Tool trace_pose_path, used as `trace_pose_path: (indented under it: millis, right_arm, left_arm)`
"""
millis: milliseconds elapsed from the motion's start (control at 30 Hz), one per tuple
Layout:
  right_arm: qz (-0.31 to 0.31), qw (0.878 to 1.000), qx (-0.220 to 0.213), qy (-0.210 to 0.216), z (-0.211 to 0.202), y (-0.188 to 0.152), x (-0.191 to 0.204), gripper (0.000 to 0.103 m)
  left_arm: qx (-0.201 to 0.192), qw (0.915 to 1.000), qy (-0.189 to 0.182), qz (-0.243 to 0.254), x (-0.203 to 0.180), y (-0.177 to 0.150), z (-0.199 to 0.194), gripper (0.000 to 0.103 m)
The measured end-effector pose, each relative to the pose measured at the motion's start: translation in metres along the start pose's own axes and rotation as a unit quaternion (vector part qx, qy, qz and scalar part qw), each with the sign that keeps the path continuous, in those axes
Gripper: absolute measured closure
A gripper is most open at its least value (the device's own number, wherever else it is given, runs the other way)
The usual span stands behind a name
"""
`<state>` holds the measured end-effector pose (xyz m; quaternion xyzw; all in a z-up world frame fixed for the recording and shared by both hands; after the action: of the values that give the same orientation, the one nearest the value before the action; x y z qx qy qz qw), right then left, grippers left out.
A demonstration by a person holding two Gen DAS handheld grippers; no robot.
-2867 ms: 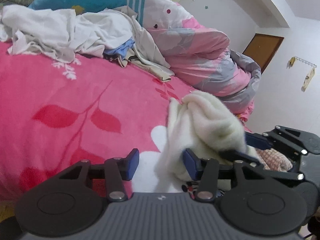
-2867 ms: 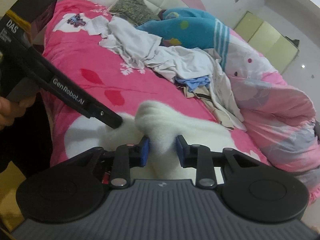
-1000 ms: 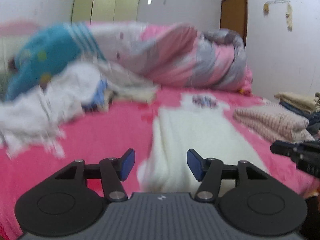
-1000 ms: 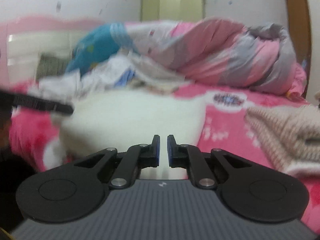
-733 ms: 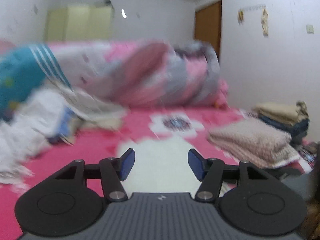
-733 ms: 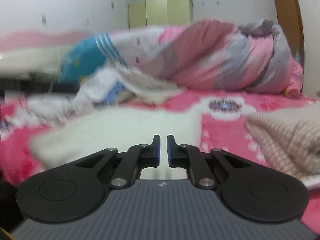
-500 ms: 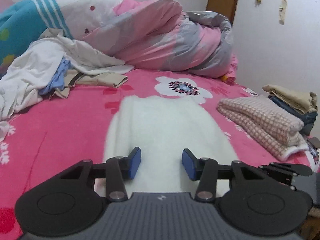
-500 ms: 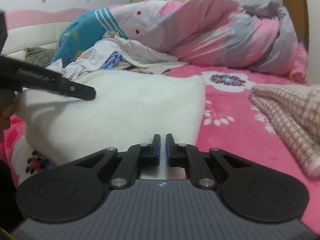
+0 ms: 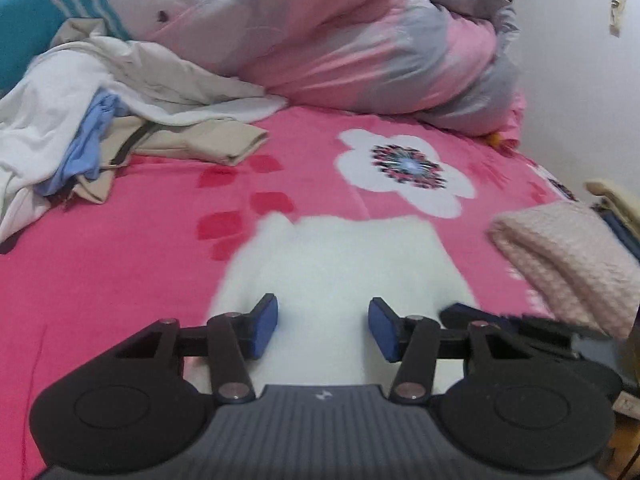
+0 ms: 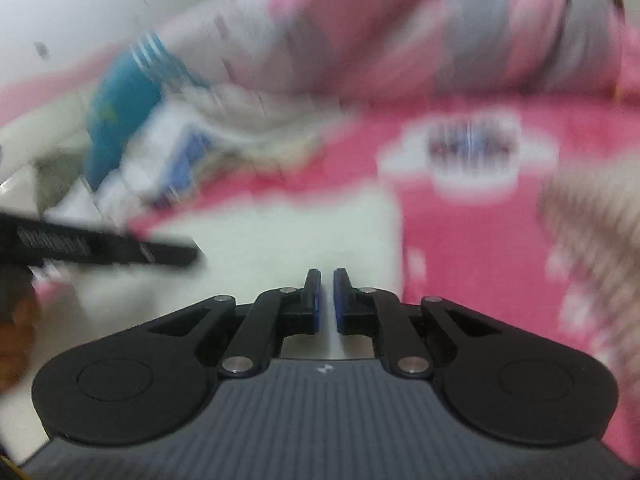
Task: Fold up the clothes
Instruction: 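Move both open grippers back over the folded cream sweater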
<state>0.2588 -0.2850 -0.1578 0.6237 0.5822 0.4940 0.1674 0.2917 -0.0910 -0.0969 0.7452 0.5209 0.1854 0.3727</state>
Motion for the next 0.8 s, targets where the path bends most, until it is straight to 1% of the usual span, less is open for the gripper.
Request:
trace_pose_path:
  millis: [67,100,300,467,533,600,633,667,733,800]
  right_arm:
    - [0.035,0.999,-0.006,0.026,-0.003,0.002,-0.008,0.100]
    - [0.039,0.999,-0.006,0.028,-0.005,0.004,-0.008,0.100]
    - [0.028,0.999,-0.021,0.027,-0.002,0.006,-0.003,0.100]
    - [0.075,0.996,-0.018,0.038,0.006,0.008,-0.015,0.100]
    - [0.080,0.996,-0.022,0.040,0.004,0.008,-0.015,0.100]
    - [0.083,0.995,-0.031,0.037,0.000,0.009,-0.016,0.100]
    - [0.076,0.996,-0.041,0.033,-0.004,0.009,-0.014,0.099]
    - [0.063,0.996,-0.051,0.029,-0.010,0.010,-0.011,0.097]
    - [0.035,0.997,-0.071,0.025,-0.019,0.012,-0.003,0.094]
    - [0.006,0.996,-0.077,0.036,-0.021,0.012,0.007,0.095]
  left_arm:
    - [-0.008,0.9996,-0.014,-0.022,0.008,0.000,-0.002,0.051]
    - [-0.011,0.9995,-0.016,-0.026,0.009,-0.001,-0.002,0.051]
    - [-0.018,0.9998,0.001,-0.009,0.003,-0.005,-0.002,0.049]
    - [-0.013,0.9994,0.029,0.015,-0.006,-0.003,-0.005,0.049]
    - [-0.017,0.9985,0.046,0.025,-0.014,0.000,-0.019,0.049]
    - [-0.022,0.9972,0.063,0.035,-0.023,0.003,-0.036,0.044]
    - [-0.025,0.9962,0.068,0.049,-0.031,0.001,-0.047,0.038]
    - [-0.028,0.9947,0.070,0.069,-0.041,-0.001,-0.059,0.034]
    - [-0.021,0.9899,0.087,0.110,-0.059,-0.013,-0.076,0.034]
    - [-0.003,0.9867,0.096,0.131,-0.069,-0.026,-0.079,0.034]
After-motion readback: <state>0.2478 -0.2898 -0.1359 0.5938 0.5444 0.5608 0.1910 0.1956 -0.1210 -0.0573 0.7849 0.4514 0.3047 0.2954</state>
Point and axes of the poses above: each gripper's, at about its wrist camera, not at the fingertips, and z roughly the way its jaws point, x to its left, y to its top, the point moved 5 cm from there along z, roughly the way its jaws point, and after that the axes turned 7 degrees about z, right-handed, at the moved point
